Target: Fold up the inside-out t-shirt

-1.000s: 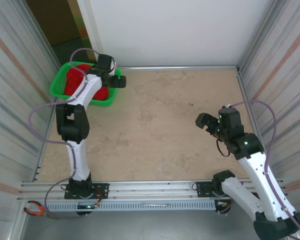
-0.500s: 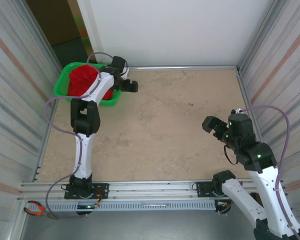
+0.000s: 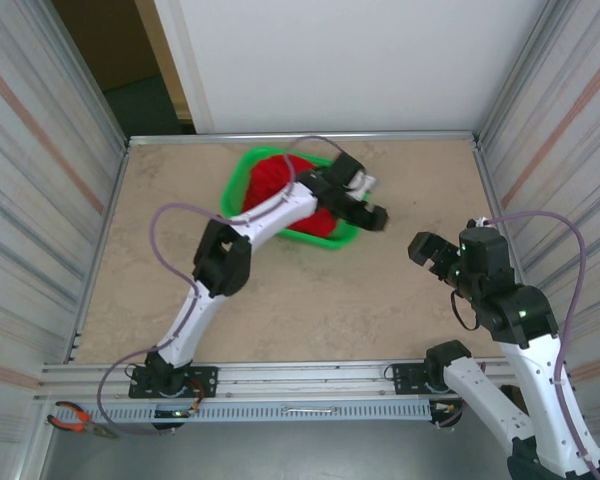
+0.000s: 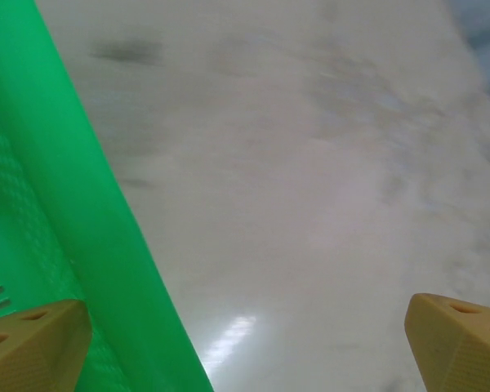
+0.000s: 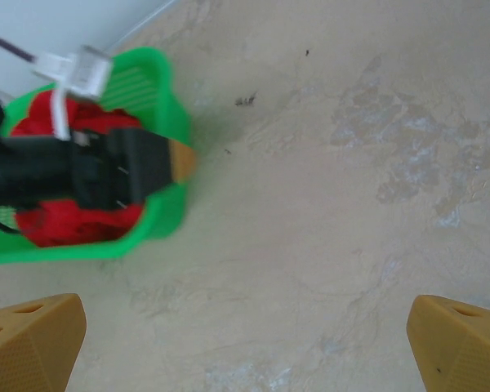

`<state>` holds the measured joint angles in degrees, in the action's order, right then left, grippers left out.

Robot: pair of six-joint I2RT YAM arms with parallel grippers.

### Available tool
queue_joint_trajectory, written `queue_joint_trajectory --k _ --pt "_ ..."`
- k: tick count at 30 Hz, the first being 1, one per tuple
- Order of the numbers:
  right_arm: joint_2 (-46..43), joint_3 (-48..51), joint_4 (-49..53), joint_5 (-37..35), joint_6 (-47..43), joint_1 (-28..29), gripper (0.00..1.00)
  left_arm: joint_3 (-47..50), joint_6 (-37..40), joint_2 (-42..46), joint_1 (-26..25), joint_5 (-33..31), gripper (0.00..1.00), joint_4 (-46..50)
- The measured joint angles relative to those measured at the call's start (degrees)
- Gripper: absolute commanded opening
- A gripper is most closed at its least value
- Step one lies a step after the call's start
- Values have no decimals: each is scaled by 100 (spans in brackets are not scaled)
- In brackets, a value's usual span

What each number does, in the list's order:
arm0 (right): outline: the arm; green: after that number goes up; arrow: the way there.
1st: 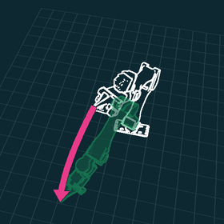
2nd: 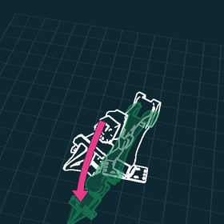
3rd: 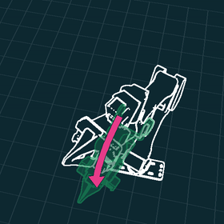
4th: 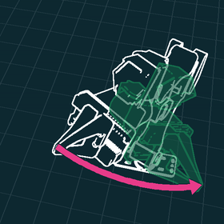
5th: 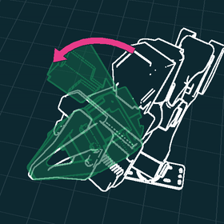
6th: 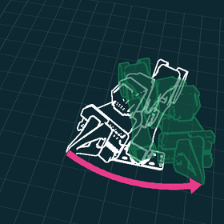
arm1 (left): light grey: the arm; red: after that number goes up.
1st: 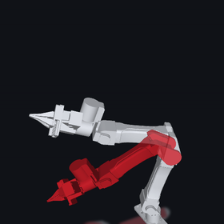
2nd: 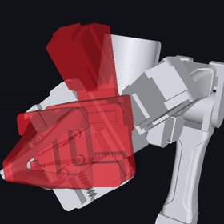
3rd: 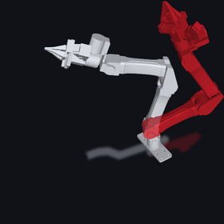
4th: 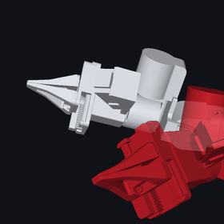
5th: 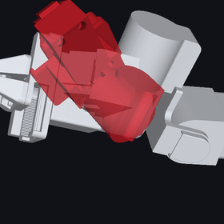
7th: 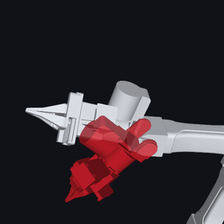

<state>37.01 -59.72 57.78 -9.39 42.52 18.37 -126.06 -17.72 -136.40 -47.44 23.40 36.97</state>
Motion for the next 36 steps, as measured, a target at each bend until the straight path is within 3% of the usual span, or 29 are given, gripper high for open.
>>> queue_joint_trajectory --k 4,8,15,18,22,27,36 --pt "-7 -201 72 -7 57 0 99 -302 -98 -2 -627 258 99 -140" --pt "2 -254 87 -46 57 -2 99 118 -236 627 -533 212 99 -422" --pt "369 -254 33 -37 50 -2 99 2579 -793 3547 297 -638 99 -1117" --pt "713 -254 -81 24 26 -9 99 3932 -1110 4865 431 -973 99 -1384" --pt "1241 -254 -304 262 -111 -81 99 5484 -1447 5775 474 -1220 99 -1676" --pt "1993 -249 -656 686 -267 -306 99 6564 -1766 5493 498 -1276 99 -1893" --pt "2402 173 -981 955 -334 -728 99 5775 -1812 3836 501 -1187 99 -2367"
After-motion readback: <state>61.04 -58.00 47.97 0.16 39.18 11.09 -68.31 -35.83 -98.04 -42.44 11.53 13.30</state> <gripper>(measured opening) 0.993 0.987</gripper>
